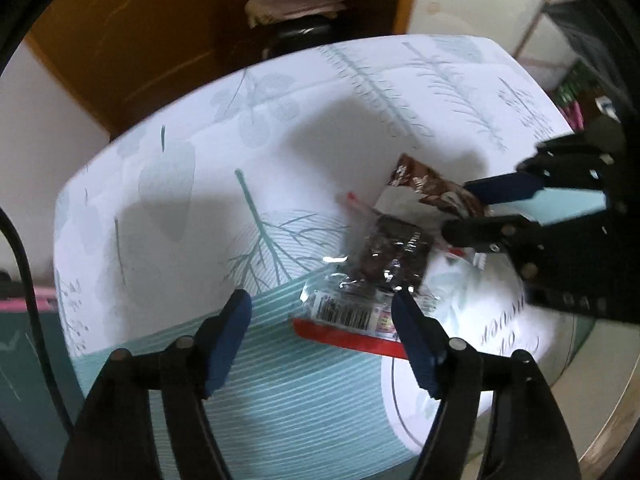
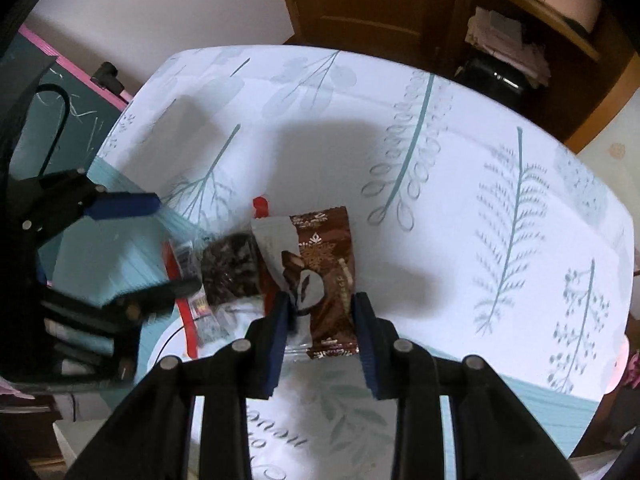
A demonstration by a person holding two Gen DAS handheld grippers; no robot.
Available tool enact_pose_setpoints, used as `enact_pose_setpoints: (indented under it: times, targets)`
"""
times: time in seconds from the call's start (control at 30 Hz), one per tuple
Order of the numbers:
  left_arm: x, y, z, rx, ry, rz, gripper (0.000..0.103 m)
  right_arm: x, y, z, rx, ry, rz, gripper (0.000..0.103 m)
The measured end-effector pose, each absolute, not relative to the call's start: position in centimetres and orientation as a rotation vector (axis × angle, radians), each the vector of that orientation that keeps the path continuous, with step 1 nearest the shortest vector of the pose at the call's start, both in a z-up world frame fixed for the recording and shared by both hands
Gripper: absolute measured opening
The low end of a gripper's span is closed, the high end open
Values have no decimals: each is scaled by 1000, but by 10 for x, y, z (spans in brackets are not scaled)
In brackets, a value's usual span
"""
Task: Organize snacks
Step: 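Carry jerky pack and chocolate wrapper into the tray and open both tools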
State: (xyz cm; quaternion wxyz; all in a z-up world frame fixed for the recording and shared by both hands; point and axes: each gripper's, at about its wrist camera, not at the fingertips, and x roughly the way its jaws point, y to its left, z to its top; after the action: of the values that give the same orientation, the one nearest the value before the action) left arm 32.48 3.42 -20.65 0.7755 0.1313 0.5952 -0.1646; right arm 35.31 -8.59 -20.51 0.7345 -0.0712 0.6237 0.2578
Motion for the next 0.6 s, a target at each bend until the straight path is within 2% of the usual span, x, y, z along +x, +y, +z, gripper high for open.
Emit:
enact_pose_setpoints:
  times: [0.23, 0.47, 0.53, 0.6]
  targets:
    - [322, 20, -192, 322, 1277, -458, 75, 349, -106, -208, -4, 1403, 572, 31]
    - [349, -1, -216, 357, 1313, -450, 75, 349, -137, -208, 136, 1395, 528, 31]
    - [354, 0, -222, 312, 1331, -443, 64, 348, -145, -204, 157, 1385, 513, 31]
    - [354, 5, -219, 274, 1321, -439, 44, 345, -151, -199, 178, 1371, 503, 31]
